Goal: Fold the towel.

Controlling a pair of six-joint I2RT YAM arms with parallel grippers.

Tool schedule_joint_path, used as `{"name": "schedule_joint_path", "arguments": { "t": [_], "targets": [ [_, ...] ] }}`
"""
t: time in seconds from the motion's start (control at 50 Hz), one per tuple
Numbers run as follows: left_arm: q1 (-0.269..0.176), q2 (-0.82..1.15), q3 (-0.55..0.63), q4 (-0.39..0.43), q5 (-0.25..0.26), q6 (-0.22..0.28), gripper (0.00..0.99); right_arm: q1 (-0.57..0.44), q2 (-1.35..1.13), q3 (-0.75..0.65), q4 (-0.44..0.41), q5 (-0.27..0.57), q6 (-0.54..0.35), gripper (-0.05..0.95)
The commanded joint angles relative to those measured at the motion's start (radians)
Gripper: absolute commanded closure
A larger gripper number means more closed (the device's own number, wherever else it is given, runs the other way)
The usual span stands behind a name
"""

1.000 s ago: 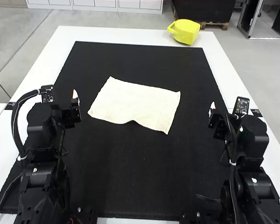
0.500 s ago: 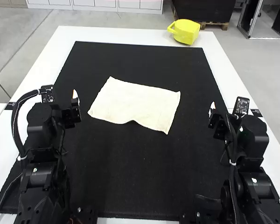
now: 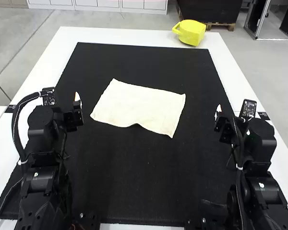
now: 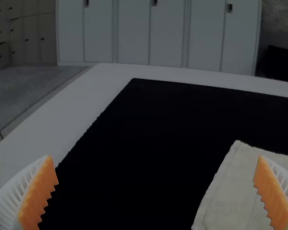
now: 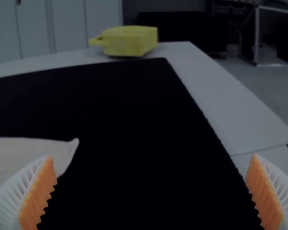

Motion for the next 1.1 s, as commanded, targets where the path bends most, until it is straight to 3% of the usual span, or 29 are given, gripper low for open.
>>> {"name": "schedule_joint_path", "arguments": {
  "t": [0.0,0.96,1.02,1.08],
  "targets": [
    [0.005,-0.007,-0.004,0.004,-0.011,-0.008,0.034,0.008,-0.011,-0.006,0.006,-0.008,0.008,-0.01],
    [0.005,-0.007,-0.004,0.004,-0.011,-0.017,0.034,0.008,-0.011,-0.006,0.008,-0.008,0.008,-0.01],
    [0.005,-0.007,-0.004,0.013,-0.011,0.014,0.034,0.006,-0.011,-0.006,0.02,-0.008,0.002,-0.01],
    [0.002,-0.007,-0.004,0.032,-0.011,0.103,0.036,0.005,-0.011,-0.006,0.049,-0.008,-0.04,-0.01]
  ]
}}
